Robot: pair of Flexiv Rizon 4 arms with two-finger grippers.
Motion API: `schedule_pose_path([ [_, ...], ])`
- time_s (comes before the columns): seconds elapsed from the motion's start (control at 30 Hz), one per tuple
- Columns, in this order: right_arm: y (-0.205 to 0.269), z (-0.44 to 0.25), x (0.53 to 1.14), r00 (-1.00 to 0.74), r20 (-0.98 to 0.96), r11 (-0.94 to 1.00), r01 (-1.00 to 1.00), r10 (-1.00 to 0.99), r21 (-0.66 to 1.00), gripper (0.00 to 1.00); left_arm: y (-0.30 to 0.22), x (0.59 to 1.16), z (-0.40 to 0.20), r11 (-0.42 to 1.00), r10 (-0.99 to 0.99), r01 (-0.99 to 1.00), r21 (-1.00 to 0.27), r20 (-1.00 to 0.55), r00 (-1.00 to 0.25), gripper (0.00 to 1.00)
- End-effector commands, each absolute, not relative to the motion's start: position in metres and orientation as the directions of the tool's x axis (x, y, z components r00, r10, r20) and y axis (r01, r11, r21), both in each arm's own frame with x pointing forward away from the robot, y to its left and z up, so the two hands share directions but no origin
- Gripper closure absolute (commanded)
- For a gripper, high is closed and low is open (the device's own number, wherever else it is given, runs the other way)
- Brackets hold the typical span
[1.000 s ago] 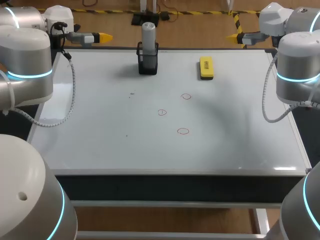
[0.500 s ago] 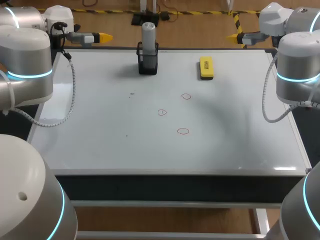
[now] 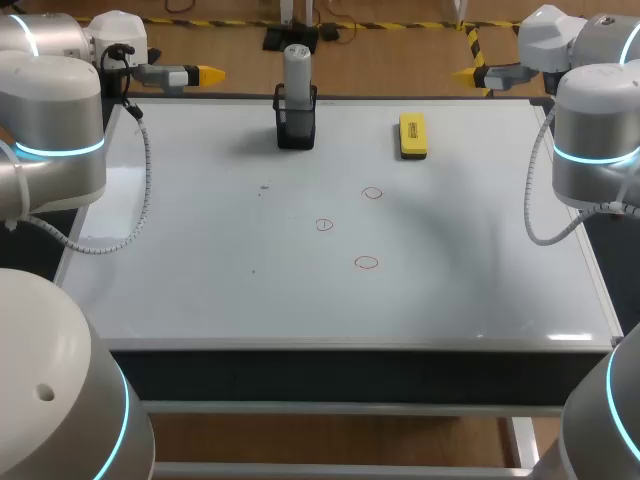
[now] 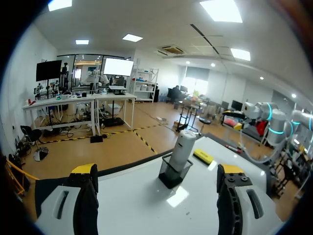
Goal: Pick up the inspection probe, press it on each red-marked spot on the whiteboard one by one, put down the probe, pick up the eraser, and wipe off all the red marks.
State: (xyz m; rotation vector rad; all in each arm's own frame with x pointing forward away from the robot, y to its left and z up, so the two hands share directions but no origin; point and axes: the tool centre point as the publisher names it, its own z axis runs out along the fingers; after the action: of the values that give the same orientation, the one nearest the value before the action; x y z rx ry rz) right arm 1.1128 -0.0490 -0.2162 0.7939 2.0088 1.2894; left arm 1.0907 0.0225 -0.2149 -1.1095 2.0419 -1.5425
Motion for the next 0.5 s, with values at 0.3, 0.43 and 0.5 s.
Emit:
schedule_pose_path([
  [0.3, -0.049, -0.216, 1.113, -0.631, -0.175, 0.345, 0.157, 0.756, 0.925, 0.00, -0.011, 1.119, -0.234, 0.192, -0.491, -0.260, -0.946, 0.137, -0.861, 0.00],
  [0.43, -0.049, -0.216, 1.113, -0.631, -0.175, 0.345, 0.157, 0.756, 0.925, 0.00, -0.029, 1.131, -0.241, 0.182, -0.382, -0.221, -0.958, 0.138, -0.914, 0.00],
  [0.5, -0.049, -0.216, 1.113, -0.631, -0.175, 0.345, 0.157, 0.756, 0.925, 0.00, -0.039, 1.136, -0.244, 0.176, -0.364, -0.211, -0.962, 0.135, -0.921, 0.00],
])
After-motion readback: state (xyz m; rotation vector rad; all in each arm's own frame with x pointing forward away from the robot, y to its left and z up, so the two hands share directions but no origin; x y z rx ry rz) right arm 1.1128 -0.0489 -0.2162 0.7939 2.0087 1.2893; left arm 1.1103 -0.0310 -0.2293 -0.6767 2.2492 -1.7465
